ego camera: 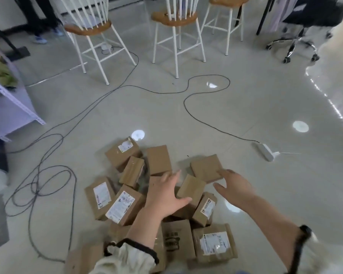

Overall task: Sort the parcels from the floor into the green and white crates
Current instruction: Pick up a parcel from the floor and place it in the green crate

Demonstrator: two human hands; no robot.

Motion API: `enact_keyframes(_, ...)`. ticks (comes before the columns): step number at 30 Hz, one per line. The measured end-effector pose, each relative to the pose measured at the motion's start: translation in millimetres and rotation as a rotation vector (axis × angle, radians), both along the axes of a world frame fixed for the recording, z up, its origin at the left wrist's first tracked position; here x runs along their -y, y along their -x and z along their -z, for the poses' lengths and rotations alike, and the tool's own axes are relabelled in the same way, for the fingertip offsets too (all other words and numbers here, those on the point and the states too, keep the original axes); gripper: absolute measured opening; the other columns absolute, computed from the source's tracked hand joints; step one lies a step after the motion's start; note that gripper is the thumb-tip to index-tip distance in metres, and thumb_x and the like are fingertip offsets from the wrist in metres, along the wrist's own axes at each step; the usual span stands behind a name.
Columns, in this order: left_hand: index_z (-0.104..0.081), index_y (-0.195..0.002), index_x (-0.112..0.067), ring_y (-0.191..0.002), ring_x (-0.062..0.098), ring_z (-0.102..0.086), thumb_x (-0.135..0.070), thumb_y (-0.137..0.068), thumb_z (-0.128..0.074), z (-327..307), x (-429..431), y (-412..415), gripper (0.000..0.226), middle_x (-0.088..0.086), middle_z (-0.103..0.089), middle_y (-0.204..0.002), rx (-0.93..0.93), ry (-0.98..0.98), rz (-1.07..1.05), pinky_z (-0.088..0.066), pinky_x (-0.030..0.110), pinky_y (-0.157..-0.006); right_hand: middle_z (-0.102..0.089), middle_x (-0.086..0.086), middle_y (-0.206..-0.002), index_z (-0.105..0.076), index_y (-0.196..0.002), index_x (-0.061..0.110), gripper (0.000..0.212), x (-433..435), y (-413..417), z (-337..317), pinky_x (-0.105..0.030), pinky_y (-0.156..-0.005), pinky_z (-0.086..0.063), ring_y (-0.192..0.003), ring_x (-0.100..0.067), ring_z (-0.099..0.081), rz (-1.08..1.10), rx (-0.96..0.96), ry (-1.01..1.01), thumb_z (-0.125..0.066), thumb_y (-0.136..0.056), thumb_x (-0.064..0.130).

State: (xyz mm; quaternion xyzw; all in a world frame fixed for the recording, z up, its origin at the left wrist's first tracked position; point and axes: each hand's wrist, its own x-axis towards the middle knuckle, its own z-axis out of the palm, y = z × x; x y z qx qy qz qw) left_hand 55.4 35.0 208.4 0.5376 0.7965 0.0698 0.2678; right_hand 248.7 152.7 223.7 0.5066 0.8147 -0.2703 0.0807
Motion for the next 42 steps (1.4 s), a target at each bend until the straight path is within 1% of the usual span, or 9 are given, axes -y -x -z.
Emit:
enact_keyframes(4,0.012,-0.140,-0.054,-0.139,0.028,-0.031,-0.072,-0.060,-0.070,145.9,-32.3,10.3,0.116,-0.014,0.002,-0.159,-0.051,0.042,0.065,-0.039,0.047,-0.102,-0.051,-0.006,-0.130,-0.034,-0.141,0.017,0.054,-42.9,26.9,141.0,-0.031,-0.080,-0.047,-0.110,-0.028,-0.054,-0.004,-0.029,-0.029,-0.048,-0.090,0.022)
enact_keyframes(7,0.007,-0.138,-0.055,-0.134,0.030,-0.035,-0.080,-0.048,-0.068,231.2,-48.3,9.1,0.120,-0.014,-0.004,-0.156,-0.072,0.009,0.103,-0.041,0.051,-0.101,-0.043,-0.009,-0.141,-0.023,-0.148,0.018,0.067,-63.0,34.5,227.5,-0.030,-0.095,-0.042,-0.124,-0.029,-0.047,-0.036,-0.013,0.030,-0.050,-0.087,0.010)
enact_keyframes(11,-0.011,-0.134,-0.048,-0.117,0.026,-0.046,-0.086,-0.036,-0.061,291.0,-56.8,1.3,0.116,-0.010,-0.017,-0.140,-0.073,-0.070,0.102,-0.044,0.042,-0.090,-0.060,-0.008,-0.115,-0.045,-0.131,0.018,0.057,-67.3,37.7,291.8,-0.026,-0.083,-0.046,-0.107,-0.025,-0.057,-0.048,-0.146,0.179,-0.064,-0.078,0.009)
enact_keyframes(16,-0.018,-0.135,-0.046,-0.118,0.019,-0.041,-0.074,-0.045,-0.071,285.6,-56.9,6.3,0.108,-0.016,-0.012,-0.134,0.028,-0.124,0.086,-0.040,0.039,-0.097,-0.065,-0.010,-0.101,-0.057,-0.113,0.011,0.042,-67.3,37.5,296.0,-0.041,-0.086,-0.051,-0.095,-0.026,-0.061,-0.002,-0.263,0.196,-0.069,-0.073,0.007)
enact_keyframes(21,-0.034,-0.124,-0.049,-0.114,0.003,-0.039,-0.062,-0.052,-0.075,283.4,-54.4,43.9,0.084,-0.023,-0.024,-0.126,0.429,-0.252,-0.269,-0.036,0.023,-0.100,-0.058,0.013,-0.076,-0.055,-0.087,0.025,0.024,-75.0,47.4,287.6,-0.012,-0.053,-0.037,-0.070,-0.002,-0.055,0.020,-0.349,0.173,-0.076,-0.076,0.024)
enact_keyframes(24,-0.043,-0.114,-0.035,-0.100,-0.004,-0.049,-0.055,-0.063,-0.073,299.4,-57.1,53.4,0.063,-0.015,-0.047,-0.117,0.707,-0.315,-0.520,-0.041,0.009,-0.073,-0.065,0.006,-0.075,-0.062,-0.083,0.021,0.013,-73.7,59.7,296.0,-0.006,-0.046,-0.038,-0.064,-0.002,-0.058,0.052,-0.365,0.253,-0.073,-0.079,0.026)
enact_keyframes(29,-0.054,-0.108,-0.028,-0.102,0.016,-0.061,-0.070,-0.069,-0.057,347.2,-49.8,39.5,0.057,-0.002,-0.065,-0.109,0.849,-0.156,-0.778,-0.048,0.038,-0.089,-0.070,-0.016,-0.092,-0.064,-0.093,-0.003,0.032,-55.5,69.0,320.6,-0.041,-0.071,-0.058,-0.083,-0.030,-0.068,0.174,-0.258,0.321,-0.068,-0.084,0.027)
enact_keyframes(36,-0.048,-0.117,-0.024,-0.104,0.015,-0.055,-0.061,-0.090,-0.045,373.4,-47.4,40.2,0.046,-0.003,-0.060,-0.112,0.893,-0.058,-0.780,-0.041,0.036,-0.094,-0.066,-0.004,-0.093,-0.056,-0.088,0.012,0.022,-46.4,77.0,341.9,-0.022,-0.053,-0.041,-0.069,-0.008,-0.056,0.192,-0.195,0.275,-0.062,-0.089,0.033)
enact_keyframes(42,-0.053,-0.119,-0.030,-0.102,0.022,-0.064,-0.047,-0.086,-0.061,373.8,-49.5,43.9,0.039,0.000,-0.070,-0.107,1.098,-0.054,-0.882,-0.045,0.046,-0.098,-0.063,-0.009,-0.123,-0.053,-0.131,0.007,0.046,-44.7,63.7,340.7,-0.037,-0.092,-0.052,-0.107,-0.022,-0.061,0.338,-0.452,0.538,-0.063,-0.089,0.023)
